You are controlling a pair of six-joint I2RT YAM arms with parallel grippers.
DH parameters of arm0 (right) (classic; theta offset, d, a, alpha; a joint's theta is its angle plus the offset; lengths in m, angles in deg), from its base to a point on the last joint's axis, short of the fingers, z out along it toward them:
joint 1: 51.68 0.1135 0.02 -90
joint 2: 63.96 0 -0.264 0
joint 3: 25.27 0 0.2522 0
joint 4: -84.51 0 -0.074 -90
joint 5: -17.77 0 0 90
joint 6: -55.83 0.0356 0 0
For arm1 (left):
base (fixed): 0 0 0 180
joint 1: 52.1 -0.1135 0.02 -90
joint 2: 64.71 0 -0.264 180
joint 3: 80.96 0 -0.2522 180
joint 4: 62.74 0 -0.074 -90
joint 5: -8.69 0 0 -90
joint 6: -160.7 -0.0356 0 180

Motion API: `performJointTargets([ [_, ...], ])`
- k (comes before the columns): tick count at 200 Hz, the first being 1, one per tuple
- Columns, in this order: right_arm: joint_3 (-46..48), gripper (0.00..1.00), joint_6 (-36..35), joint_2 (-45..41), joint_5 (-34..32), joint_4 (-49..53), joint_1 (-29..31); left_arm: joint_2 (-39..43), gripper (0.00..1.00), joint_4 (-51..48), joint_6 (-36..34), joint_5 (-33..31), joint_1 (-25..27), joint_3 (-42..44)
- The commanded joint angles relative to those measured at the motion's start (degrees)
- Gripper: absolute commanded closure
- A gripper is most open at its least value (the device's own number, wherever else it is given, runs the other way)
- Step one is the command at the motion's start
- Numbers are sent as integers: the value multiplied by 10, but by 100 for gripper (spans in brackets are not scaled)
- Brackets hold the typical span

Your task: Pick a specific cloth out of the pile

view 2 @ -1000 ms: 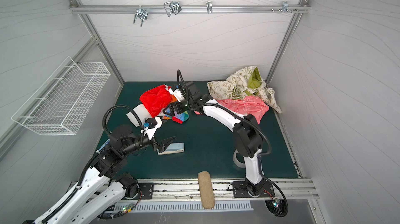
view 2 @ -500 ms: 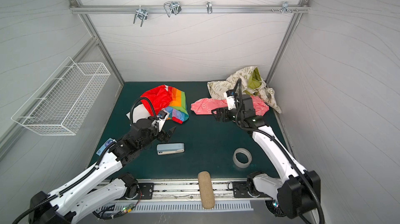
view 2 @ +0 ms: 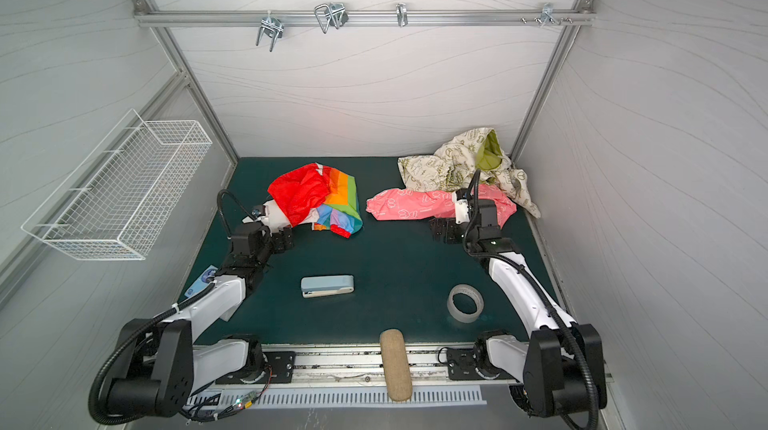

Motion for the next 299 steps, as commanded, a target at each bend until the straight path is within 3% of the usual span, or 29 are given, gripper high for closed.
performJointTargets([
  [1,50,1,-25,11,-66,-154,-16,-29,1,168,14,-7,-11,13],
  [53,79,1,-49,102,-136,-285,-40,-148,1,287,10,9,-18,20],
  [75,118,1,-42,154,-144,-408,-45,-193,1,342,9,21,-22,25],
  [123,172,1,-48,240,-163,-599,-46,-190,1,327,21,51,-39,20],
  [150,163,1,-50,236,-173,-573,-41,-191,1,250,21,54,-41,-19],
  [165,128,1,-46,234,-171,-499,-40,-193,1,257,21,55,-41,-18],
  [299,133,1,-54,234,-177,-510,-35,-190,1,257,19,54,-41,-15],
])
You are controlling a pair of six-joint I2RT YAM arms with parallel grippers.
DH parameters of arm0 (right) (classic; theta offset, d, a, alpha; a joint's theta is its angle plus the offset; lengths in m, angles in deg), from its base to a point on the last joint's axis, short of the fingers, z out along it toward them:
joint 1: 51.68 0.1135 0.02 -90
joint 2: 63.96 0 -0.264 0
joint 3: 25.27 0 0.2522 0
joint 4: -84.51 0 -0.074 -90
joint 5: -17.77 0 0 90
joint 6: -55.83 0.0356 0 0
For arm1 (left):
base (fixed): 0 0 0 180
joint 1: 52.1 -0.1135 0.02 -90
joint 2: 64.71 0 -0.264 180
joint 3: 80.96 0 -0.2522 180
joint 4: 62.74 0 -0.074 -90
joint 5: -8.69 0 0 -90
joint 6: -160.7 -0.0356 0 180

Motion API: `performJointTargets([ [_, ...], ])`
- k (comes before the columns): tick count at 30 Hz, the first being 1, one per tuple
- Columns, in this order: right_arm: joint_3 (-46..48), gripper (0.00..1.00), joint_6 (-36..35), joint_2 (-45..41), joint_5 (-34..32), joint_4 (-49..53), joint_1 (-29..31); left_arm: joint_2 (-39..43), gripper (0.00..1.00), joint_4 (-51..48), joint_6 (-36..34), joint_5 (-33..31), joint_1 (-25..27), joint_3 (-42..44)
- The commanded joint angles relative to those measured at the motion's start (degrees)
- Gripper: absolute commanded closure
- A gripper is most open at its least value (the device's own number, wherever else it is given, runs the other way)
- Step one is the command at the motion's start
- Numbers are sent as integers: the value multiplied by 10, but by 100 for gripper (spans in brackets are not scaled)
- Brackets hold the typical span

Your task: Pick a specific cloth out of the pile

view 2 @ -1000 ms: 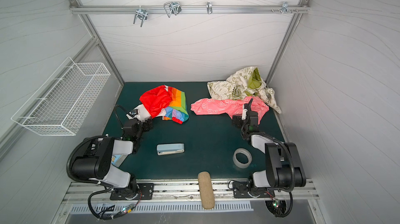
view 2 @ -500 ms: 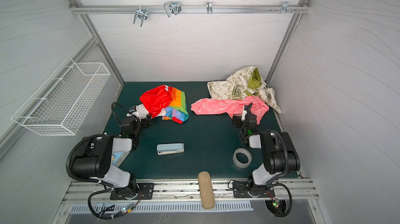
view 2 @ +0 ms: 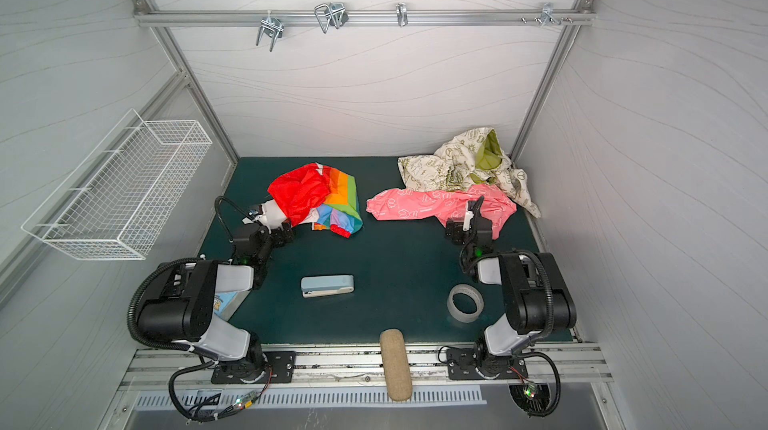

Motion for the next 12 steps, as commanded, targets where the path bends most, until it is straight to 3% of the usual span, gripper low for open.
performJointTargets([
  [1,-2,1,-7,3,-8,-6,2,-3,1,12,3,4,-2,-12],
  [12,-2,1,-7,3,-8,-6,2,-7,1,-12,-12,-17,14,-27],
])
